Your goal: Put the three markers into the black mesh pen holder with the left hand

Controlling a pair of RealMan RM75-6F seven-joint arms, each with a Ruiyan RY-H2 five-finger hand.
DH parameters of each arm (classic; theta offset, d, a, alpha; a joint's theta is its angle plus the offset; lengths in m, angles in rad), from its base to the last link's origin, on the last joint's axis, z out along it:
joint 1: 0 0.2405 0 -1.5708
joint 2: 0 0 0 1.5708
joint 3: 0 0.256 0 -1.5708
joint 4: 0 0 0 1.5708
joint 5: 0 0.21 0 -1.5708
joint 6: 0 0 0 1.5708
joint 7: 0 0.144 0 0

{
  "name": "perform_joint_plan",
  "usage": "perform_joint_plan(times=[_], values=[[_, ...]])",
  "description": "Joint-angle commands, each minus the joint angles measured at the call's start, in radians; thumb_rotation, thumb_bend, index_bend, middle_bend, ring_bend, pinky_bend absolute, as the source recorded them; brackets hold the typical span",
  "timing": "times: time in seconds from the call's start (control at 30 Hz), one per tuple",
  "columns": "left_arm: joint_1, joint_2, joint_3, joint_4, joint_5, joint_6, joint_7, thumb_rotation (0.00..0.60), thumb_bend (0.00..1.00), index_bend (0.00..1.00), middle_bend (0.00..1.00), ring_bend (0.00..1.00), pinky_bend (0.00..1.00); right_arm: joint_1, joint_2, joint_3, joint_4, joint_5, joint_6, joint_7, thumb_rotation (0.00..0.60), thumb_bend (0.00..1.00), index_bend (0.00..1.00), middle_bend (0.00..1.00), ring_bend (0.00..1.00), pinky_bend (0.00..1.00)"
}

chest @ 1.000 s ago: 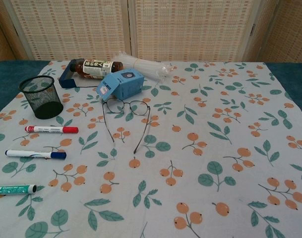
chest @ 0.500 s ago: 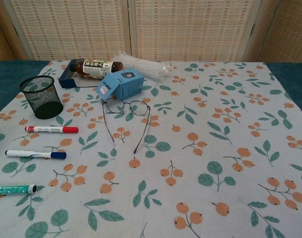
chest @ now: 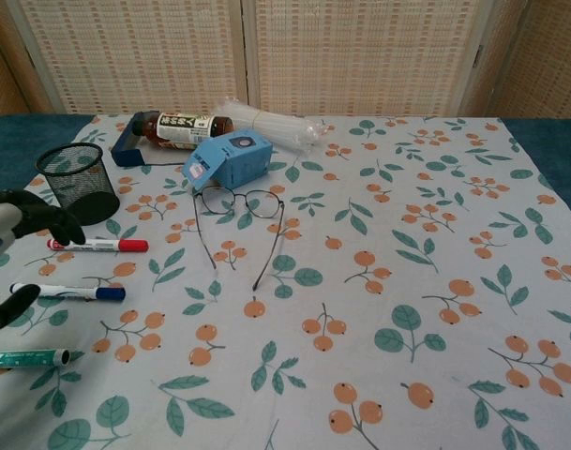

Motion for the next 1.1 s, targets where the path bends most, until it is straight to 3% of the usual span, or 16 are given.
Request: perform_joint_plan(times=[0.03,0.27,1.1], values=[[0.051,-0.204,-0.015,0.119,-0.05,0.072,0.121,0.6,0.4,0.34,0.31,0.14,0.18,0.0,0.003,0.0,0.002,-0.002,0.0,0.006,0.6,0.1,0.23,0.12,0.24,0.16],[0.067,-0.264,-0.021,0.198,-0.081,0.086,0.141,0.6,0.4,0.34,0.31,0.14,0.18,-0.001,0.007,-0.001,0.002,-0.007,0.002,0.021,0.6,0.1,0.23,0.12,0.24,0.16],[0.11,-0.293,-0.009,0.313,-0.168,0.073,0.077,0.6,0.4,0.34,0.3,0.14,0.18,-0.003,0.011,-0.003,0.002,-0.013,0.006,0.031,0.6,0.1,0.23,0.12,0.25,0.16]])
